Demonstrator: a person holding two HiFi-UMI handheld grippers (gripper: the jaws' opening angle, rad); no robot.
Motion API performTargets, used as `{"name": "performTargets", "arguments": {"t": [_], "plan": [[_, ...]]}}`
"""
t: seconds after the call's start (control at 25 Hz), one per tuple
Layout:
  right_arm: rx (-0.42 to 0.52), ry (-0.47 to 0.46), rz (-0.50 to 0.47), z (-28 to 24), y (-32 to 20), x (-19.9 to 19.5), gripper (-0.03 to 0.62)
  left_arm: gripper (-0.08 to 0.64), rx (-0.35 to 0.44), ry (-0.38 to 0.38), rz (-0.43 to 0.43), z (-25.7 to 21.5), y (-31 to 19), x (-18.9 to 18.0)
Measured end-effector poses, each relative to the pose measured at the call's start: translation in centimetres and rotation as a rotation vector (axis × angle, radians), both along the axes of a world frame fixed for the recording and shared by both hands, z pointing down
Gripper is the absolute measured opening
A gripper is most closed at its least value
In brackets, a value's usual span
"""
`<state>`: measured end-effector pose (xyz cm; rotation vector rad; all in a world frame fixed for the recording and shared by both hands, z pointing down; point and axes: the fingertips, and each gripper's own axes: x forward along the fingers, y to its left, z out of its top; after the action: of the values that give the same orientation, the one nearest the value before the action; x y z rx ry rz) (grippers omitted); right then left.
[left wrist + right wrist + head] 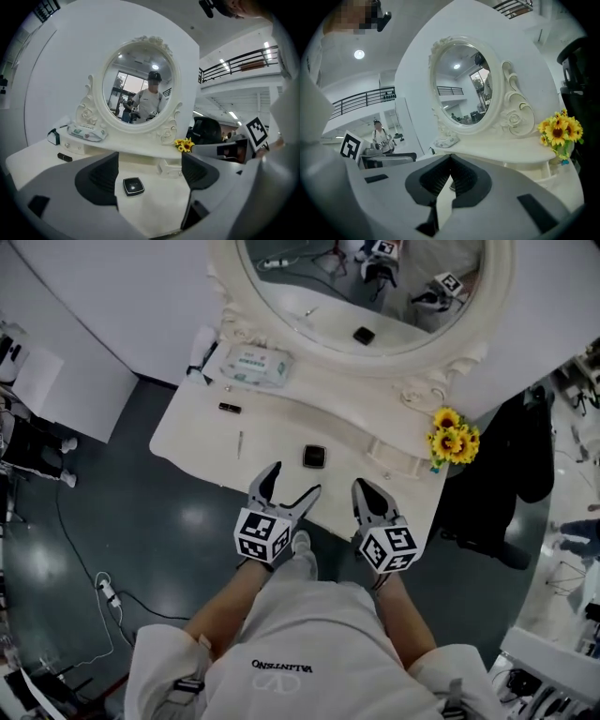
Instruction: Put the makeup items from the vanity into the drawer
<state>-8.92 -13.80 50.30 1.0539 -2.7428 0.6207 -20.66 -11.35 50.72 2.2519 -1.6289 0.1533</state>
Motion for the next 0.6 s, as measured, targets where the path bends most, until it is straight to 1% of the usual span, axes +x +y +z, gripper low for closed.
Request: {"name": "performTargets", "arguments": {"t": [0.2,0.6], "plan": [[-0.033,0.018,0.028,1.6,-1.9,-0.9,0.012,0.463,-0.058,-0.033,0.043,2.7,-2.7,0.0],[-0.091,0.047,0.029,4.2,-4.5,-1.0,0.012,0.476,-0.134,-0.051,0.027,5.7,-5.5,0.4]]}}
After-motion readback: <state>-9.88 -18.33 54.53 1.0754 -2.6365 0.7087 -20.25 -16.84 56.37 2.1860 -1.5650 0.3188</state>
